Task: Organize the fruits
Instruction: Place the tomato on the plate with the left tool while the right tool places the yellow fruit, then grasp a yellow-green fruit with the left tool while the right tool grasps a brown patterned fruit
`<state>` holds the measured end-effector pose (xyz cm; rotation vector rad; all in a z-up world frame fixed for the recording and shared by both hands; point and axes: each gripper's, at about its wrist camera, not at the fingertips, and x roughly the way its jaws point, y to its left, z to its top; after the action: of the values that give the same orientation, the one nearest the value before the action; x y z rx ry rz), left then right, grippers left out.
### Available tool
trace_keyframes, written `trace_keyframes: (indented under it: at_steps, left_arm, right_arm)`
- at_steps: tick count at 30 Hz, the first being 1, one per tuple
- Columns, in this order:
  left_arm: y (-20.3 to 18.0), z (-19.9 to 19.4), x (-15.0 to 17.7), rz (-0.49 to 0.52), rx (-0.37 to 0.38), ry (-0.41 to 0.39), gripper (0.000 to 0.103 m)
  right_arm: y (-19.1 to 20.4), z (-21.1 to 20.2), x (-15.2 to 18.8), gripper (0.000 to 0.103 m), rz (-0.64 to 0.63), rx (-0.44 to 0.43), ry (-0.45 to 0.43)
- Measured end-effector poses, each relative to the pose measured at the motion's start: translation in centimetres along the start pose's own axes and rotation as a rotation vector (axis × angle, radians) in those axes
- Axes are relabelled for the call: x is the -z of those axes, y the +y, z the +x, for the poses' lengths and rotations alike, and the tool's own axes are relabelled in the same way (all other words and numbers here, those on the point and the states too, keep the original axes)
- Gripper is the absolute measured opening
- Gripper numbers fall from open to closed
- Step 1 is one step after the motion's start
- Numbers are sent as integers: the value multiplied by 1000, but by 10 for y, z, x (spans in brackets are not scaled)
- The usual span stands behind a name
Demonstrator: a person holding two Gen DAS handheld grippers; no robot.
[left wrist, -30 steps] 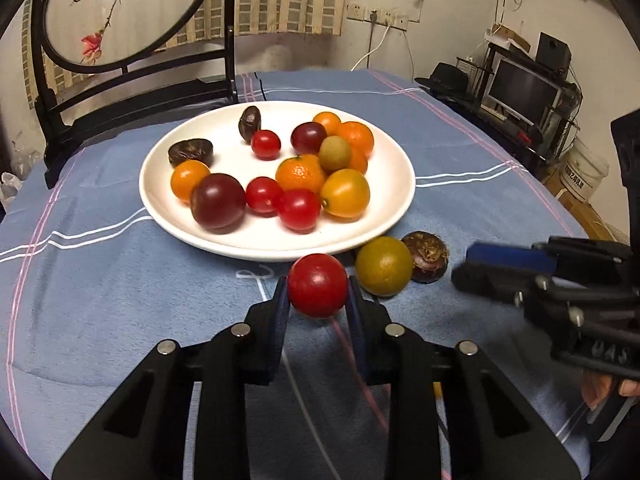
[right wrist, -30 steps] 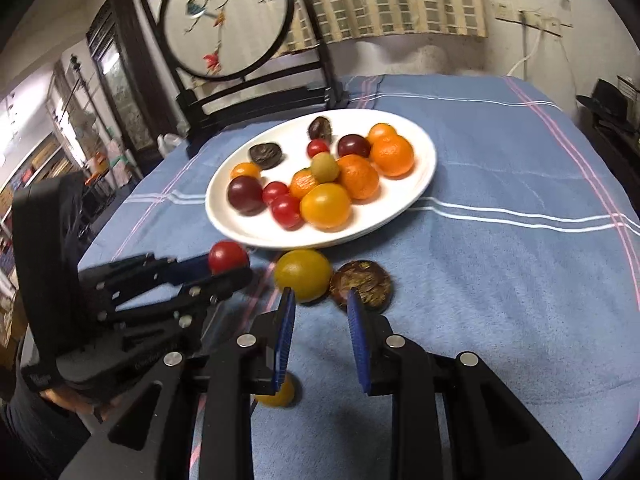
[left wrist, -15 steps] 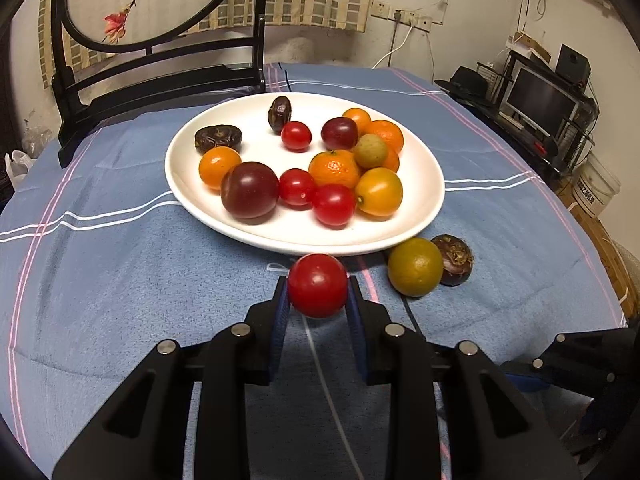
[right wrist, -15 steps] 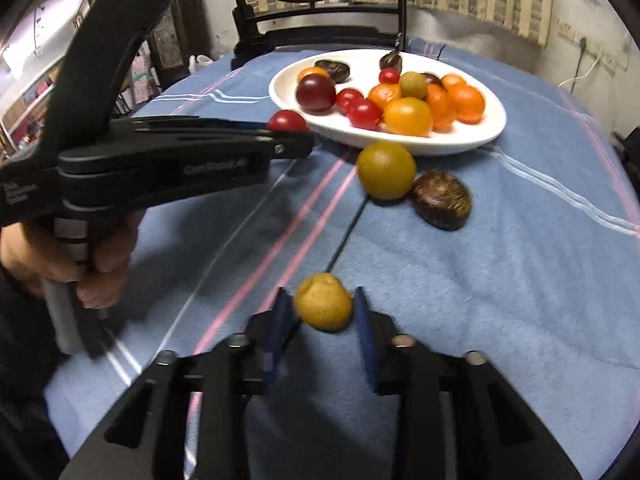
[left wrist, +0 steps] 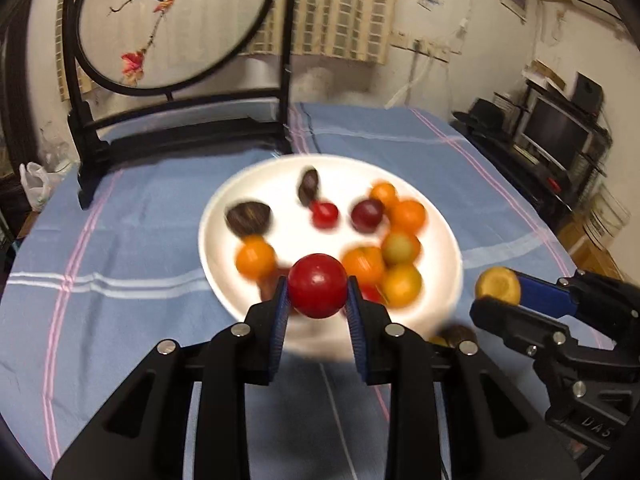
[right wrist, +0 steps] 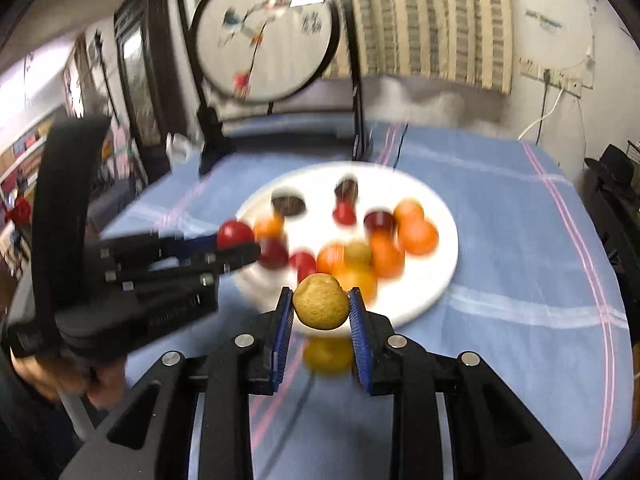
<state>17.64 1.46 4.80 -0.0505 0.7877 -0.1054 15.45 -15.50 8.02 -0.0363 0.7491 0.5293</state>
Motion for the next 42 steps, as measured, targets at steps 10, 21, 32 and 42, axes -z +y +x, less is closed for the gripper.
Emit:
trace_keyframes:
  at_steps: [10, 21, 32, 42]
  left_arm:
    - [25, 48, -34, -56, -87, 44, 28]
    - [10, 12, -26, -68, -46, -46, 56]
    - [-33, -1, 33, 41, 51, 38, 57]
    - [-21, 4, 62, 6, 72, 57, 74]
  right_arm:
    - [-23, 78, -28, 35, 205, -70, 63]
    - [-56, 35, -2, 55, 241, -83, 21]
    - [-70, 7, 51, 55, 136, -1, 115]
    - [-45, 28, 81, 55, 31, 73, 221]
